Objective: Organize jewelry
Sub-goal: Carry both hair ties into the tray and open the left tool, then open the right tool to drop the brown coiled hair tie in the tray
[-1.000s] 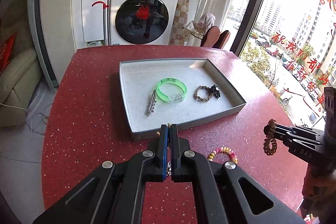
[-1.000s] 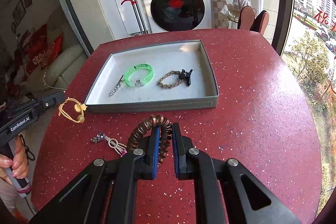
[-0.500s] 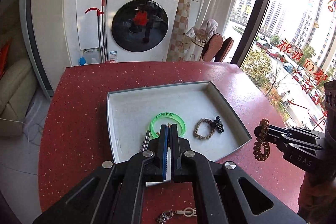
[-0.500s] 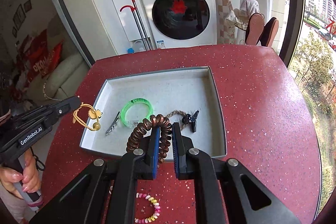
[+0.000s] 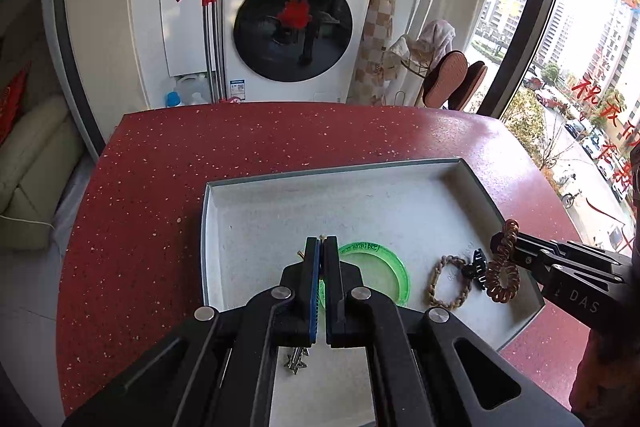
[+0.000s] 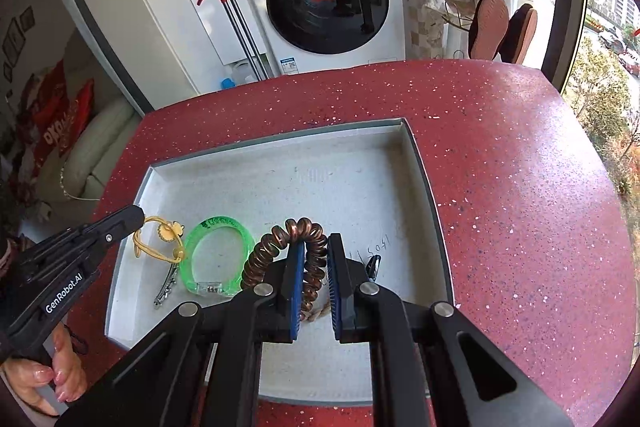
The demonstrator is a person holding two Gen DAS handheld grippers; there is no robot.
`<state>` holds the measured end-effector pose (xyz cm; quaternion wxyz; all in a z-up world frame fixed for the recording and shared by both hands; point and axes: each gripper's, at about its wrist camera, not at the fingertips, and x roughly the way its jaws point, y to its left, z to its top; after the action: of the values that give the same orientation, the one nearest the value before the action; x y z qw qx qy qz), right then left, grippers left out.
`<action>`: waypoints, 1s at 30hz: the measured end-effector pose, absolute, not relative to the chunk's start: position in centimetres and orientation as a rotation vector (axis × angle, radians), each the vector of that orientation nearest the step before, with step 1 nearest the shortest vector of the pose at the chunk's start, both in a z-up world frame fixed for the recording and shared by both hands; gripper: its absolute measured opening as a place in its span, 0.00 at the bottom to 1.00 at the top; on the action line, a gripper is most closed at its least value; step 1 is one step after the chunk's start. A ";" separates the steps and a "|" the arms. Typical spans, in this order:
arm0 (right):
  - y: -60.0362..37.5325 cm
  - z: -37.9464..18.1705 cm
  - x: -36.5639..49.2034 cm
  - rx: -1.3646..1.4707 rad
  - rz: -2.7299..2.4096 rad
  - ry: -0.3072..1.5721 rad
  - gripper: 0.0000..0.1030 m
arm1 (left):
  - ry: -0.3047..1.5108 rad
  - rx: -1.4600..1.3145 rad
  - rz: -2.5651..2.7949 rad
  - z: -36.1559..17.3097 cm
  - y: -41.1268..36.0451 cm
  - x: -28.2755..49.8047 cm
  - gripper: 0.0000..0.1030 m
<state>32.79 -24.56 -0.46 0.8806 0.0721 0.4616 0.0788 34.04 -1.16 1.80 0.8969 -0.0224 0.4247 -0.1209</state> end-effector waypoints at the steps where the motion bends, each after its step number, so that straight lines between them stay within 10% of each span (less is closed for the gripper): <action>1: -24.6 -0.8 33.1 0.150 0.162 0.967 0.12 | 0.885 -0.041 -0.242 1.3 -1.2 34.3 0.19; 18: -23.8 -4.0 34.4 0.070 0.137 1.010 0.15 | 0.891 0.110 -0.149 -1.9 -2.9 34.9 0.19; 22: -23.6 -3.8 34.1 0.068 0.129 0.997 0.57 | 0.890 0.146 -0.137 -2.2 -3.4 34.7 0.19; 30: -24.6 -1.6 32.9 0.139 0.159 0.942 0.65 | 0.889 0.151 -0.134 -2.0 -3.7 34.2 0.19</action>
<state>32.90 -24.60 -1.55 0.8857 0.0669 0.4530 0.0763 34.20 -3.66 -2.02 0.8980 0.0727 0.4292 -0.0648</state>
